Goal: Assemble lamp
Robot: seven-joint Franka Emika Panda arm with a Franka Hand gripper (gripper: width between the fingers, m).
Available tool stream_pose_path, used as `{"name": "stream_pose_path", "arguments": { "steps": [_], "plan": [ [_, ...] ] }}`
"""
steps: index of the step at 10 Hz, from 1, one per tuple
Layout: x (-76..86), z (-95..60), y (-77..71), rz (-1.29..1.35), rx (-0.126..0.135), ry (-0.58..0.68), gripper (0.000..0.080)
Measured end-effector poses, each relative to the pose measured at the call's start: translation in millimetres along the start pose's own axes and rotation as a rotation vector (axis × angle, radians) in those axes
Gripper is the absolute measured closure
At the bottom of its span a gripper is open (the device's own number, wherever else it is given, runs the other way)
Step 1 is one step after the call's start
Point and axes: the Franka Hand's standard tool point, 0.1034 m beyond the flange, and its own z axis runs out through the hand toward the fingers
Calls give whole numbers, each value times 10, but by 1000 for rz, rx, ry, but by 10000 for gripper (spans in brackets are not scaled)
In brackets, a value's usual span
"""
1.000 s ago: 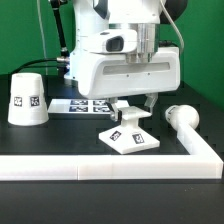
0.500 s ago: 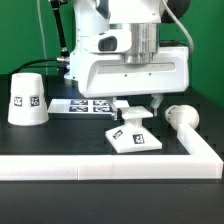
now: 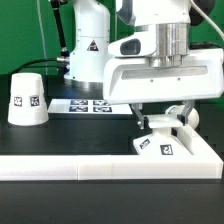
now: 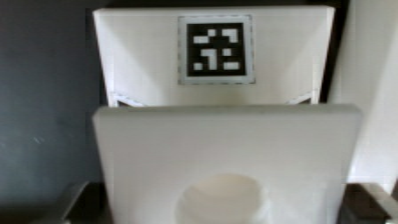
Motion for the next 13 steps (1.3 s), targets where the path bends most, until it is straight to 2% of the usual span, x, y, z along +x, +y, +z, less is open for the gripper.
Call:
{"name": "stream_pose_path", "arguments": {
  "steps": [4,7,9,11,13],
  "plan": [
    [103,18,-56,-9,4,49,265],
    [148,29,-66,4,-8,58,265],
    [144,32,-68,3,-8,57,127],
    [107,-19,-71,-2,-8,54,105],
    [-38,-162,-60,-4,-11,43,101]
  ]
}}
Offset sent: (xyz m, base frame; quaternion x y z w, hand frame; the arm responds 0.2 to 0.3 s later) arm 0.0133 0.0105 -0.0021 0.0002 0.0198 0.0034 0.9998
